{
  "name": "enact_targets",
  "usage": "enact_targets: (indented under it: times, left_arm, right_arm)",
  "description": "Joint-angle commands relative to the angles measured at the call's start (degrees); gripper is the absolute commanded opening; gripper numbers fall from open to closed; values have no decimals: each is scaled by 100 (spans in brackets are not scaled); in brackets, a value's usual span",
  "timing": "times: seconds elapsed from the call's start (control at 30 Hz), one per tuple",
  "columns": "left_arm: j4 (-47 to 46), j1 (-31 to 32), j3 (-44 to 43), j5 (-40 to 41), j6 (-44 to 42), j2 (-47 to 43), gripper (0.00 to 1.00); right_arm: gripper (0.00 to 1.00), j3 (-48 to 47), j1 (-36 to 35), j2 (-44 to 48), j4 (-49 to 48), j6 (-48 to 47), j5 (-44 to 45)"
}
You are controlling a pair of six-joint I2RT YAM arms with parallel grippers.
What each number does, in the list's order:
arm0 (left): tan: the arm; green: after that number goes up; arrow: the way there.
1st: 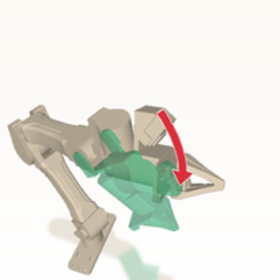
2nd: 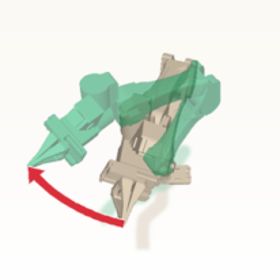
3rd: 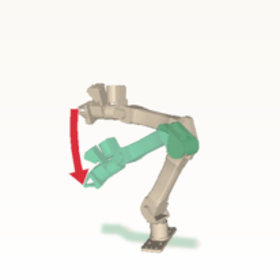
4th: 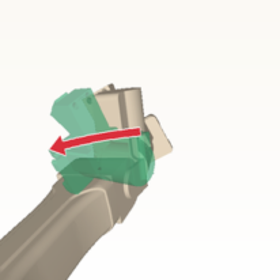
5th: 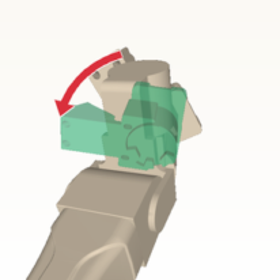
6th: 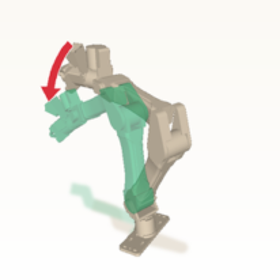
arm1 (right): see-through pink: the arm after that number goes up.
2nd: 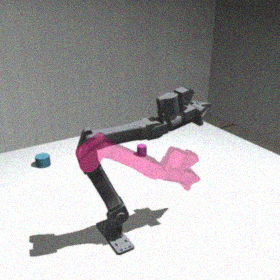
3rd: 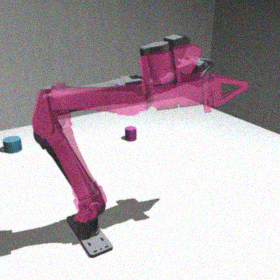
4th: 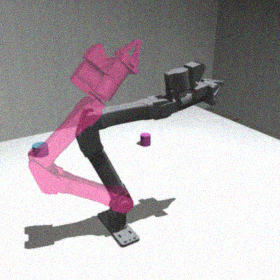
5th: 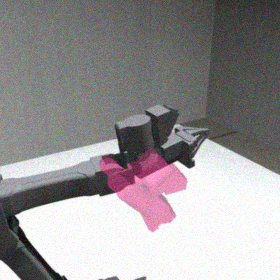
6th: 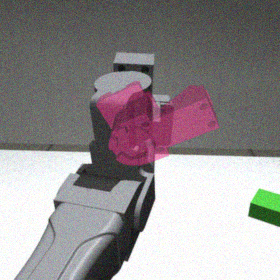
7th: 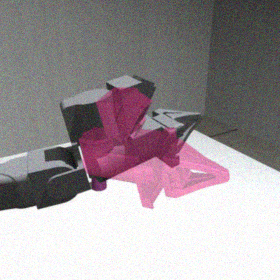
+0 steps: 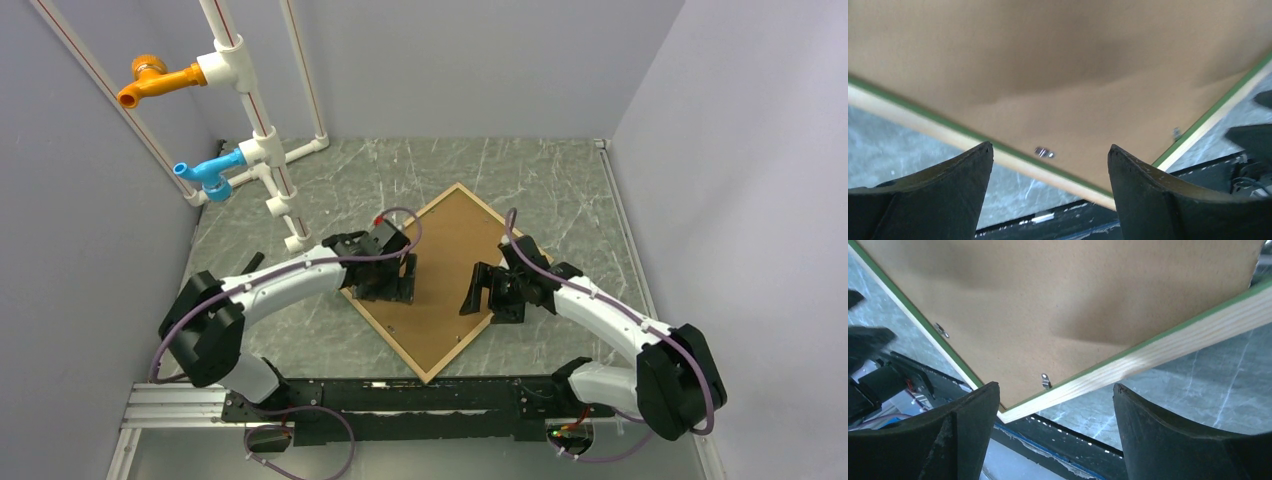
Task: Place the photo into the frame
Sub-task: Adjust the photo frame at the center of the board.
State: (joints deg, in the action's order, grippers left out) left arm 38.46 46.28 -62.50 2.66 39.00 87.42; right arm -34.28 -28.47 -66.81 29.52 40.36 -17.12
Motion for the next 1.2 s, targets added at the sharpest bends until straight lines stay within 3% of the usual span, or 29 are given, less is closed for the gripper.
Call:
enact_targets:
  times: [0.0,0.23,0.57,1.17]
  left_arm:
    - [-72,36,661,-112,929,-684,86]
    - [-222,37,1500,-213,1352,-1164,84]
    - [-635,29,1921,-490,1424,-1069,85]
    - [-1349,-413,2345,-1008,1205,-1271,85]
  right_arm:
    - [86,-535,229,-202,224,-377,156]
    - [86,-1032,1694,-759,212,-1186,-303]
    - [87,-2204,3160,-2031,140,-1701,185]
    - [89,-4726,3319,-4411,435,-1697,447]
